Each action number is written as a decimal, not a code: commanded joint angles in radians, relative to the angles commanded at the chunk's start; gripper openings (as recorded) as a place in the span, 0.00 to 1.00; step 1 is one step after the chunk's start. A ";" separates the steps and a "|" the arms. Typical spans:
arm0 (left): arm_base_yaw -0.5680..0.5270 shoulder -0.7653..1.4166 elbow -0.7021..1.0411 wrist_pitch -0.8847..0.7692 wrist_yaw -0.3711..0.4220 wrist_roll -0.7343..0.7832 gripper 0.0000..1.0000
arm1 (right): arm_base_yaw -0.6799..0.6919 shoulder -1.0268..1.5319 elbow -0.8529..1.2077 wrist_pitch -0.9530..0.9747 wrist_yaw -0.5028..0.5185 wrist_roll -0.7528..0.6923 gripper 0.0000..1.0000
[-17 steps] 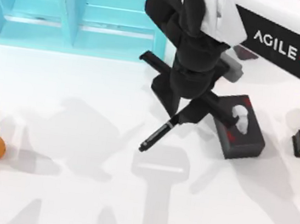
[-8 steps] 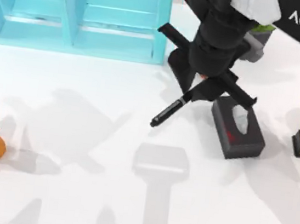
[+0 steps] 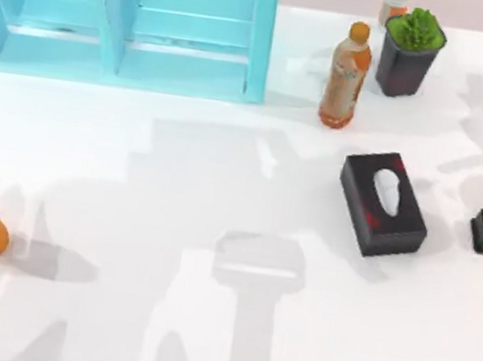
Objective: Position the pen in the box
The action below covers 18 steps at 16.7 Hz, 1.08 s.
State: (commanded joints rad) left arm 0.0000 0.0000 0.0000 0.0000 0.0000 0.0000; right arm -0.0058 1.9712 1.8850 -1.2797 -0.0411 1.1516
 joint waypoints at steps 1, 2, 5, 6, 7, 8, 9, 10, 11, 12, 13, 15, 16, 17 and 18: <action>0.000 0.000 0.000 0.000 0.000 0.000 1.00 | -0.105 -0.009 -0.026 0.005 -0.003 -0.019 0.00; 0.000 0.000 0.000 0.000 0.000 0.000 1.00 | -0.201 -0.016 -0.052 0.008 -0.001 -0.039 0.00; 0.000 0.000 0.000 0.000 0.000 0.000 1.00 | -0.433 -0.034 -0.121 0.022 0.036 -0.108 0.00; 0.000 0.000 0.000 0.000 0.000 0.000 1.00 | -0.490 -0.040 -0.142 0.028 0.048 -0.134 0.00; 0.000 0.000 0.000 0.000 0.000 0.000 1.00 | -0.536 -0.047 -0.163 0.033 0.053 -0.159 0.00; 0.000 0.000 0.000 0.000 0.000 0.000 1.00 | -0.573 -0.052 -0.184 0.036 0.053 -0.179 0.00; 0.000 0.000 0.000 0.000 0.000 0.000 1.00 | -0.600 -0.056 -0.204 0.036 0.046 -0.192 0.00; 0.000 0.000 0.000 0.000 0.000 0.000 1.00 | -0.618 -0.056 -0.221 0.034 0.034 -0.198 0.00; 0.000 0.000 0.000 0.000 0.000 0.000 1.00 | -0.625 -0.054 -0.232 0.031 0.023 -0.199 0.00; 0.000 0.000 0.000 0.000 0.000 0.000 1.00 | -0.626 -0.053 -0.236 0.030 0.019 -0.198 0.00; 0.000 0.000 0.000 0.000 0.000 0.000 1.00 | -0.626 -0.053 -0.236 0.030 0.019 -0.198 0.00; 0.000 0.000 0.000 0.000 0.000 0.000 1.00 | -0.626 -0.053 -0.236 0.030 0.019 -0.198 0.00; 0.000 0.000 0.000 0.000 0.000 0.000 1.00 | -0.623 -0.050 -0.233 0.030 0.021 -0.197 0.00; 0.000 0.000 0.000 0.000 0.000 0.000 1.00 | -0.620 -0.050 -0.235 0.031 0.021 -0.196 0.00; 0.000 0.000 0.000 0.000 0.000 0.000 1.00 | -0.611 -0.050 -0.246 0.038 0.021 -0.190 0.00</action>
State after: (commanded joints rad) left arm 0.0000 0.0000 0.0000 0.0000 0.0000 0.0000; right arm -0.6165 1.9211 1.6392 -1.2420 -0.0202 0.9614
